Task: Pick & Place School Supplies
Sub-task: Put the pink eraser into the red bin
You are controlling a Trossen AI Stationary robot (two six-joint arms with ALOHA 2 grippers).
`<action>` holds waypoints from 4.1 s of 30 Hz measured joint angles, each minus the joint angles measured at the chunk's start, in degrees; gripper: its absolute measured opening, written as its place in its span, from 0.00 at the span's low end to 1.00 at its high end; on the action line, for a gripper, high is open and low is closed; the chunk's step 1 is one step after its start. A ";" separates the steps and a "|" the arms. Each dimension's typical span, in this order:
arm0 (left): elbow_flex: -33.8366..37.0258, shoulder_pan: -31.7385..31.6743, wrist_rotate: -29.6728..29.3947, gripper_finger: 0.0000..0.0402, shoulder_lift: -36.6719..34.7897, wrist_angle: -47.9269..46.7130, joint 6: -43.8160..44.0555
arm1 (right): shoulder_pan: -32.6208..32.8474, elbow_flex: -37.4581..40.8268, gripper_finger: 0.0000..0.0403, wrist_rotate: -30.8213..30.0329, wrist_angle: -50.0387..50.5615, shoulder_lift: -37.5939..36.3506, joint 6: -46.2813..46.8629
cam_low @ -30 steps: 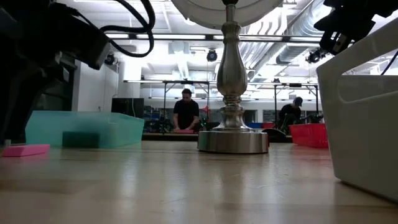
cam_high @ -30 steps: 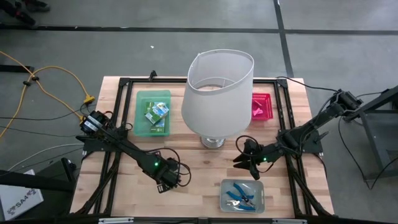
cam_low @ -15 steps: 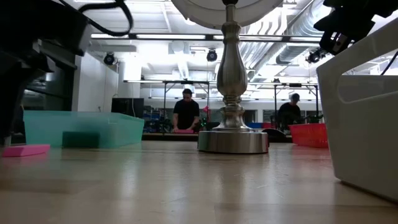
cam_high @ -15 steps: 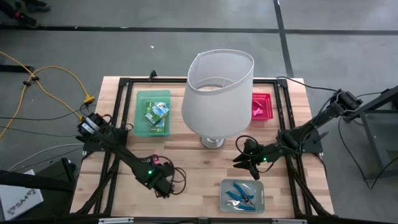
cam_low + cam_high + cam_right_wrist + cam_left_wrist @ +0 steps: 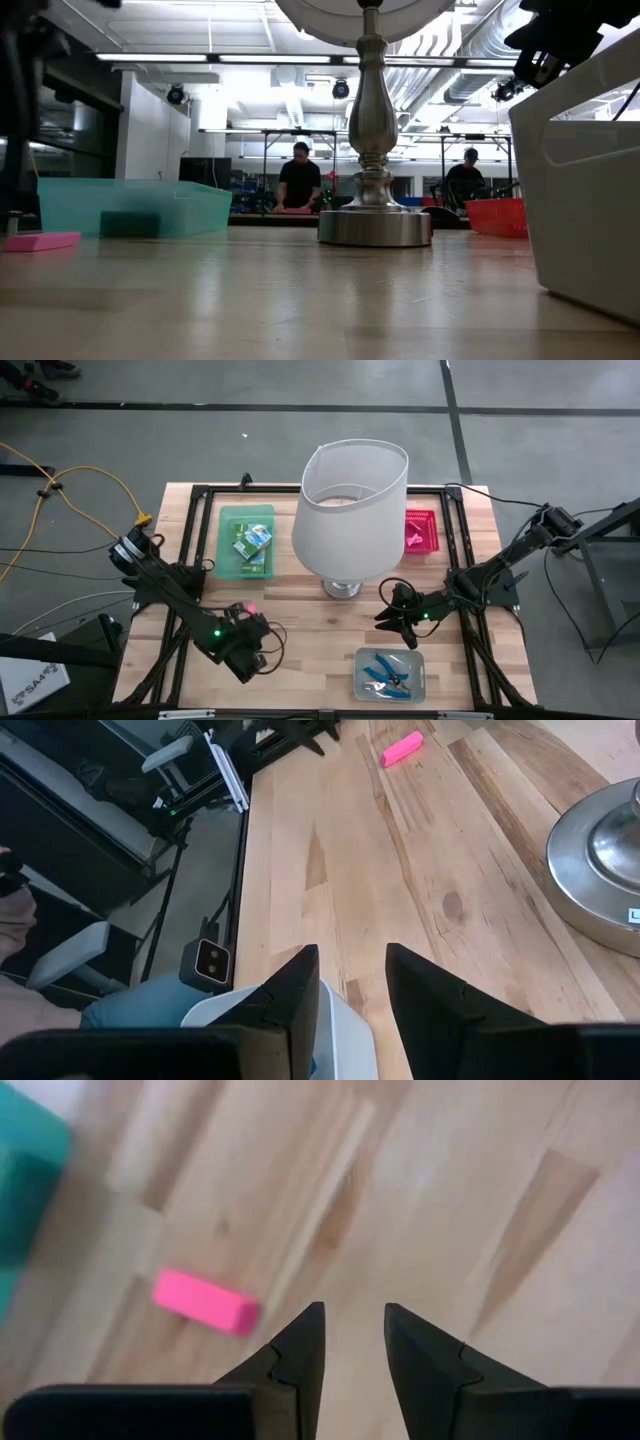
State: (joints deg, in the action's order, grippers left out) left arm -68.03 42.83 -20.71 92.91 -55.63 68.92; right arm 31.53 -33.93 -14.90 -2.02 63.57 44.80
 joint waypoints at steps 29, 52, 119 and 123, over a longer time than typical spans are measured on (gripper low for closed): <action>4.22 -0.04 -3.56 0.25 -0.37 2.31 4.80 | 0.00 0.00 0.27 0.04 0.01 0.00 -0.02; 9.86 -1.96 0.75 0.25 -2.08 4.53 41.17 | -0.01 0.00 0.27 0.04 -0.42 0.63 -0.04; 9.75 -16.44 20.29 0.29 0.17 0.78 54.09 | 0.00 0.00 0.27 14.01 1.44 0.63 -21.38; 9.75 -15.86 20.53 0.34 2.22 1.20 54.41 | 0.00 0.02 0.27 14.01 1.97 0.66 -22.35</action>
State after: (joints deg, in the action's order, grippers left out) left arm -58.28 26.97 -0.18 95.13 -54.43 123.33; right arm 31.53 -33.91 -0.89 -0.05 64.23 22.44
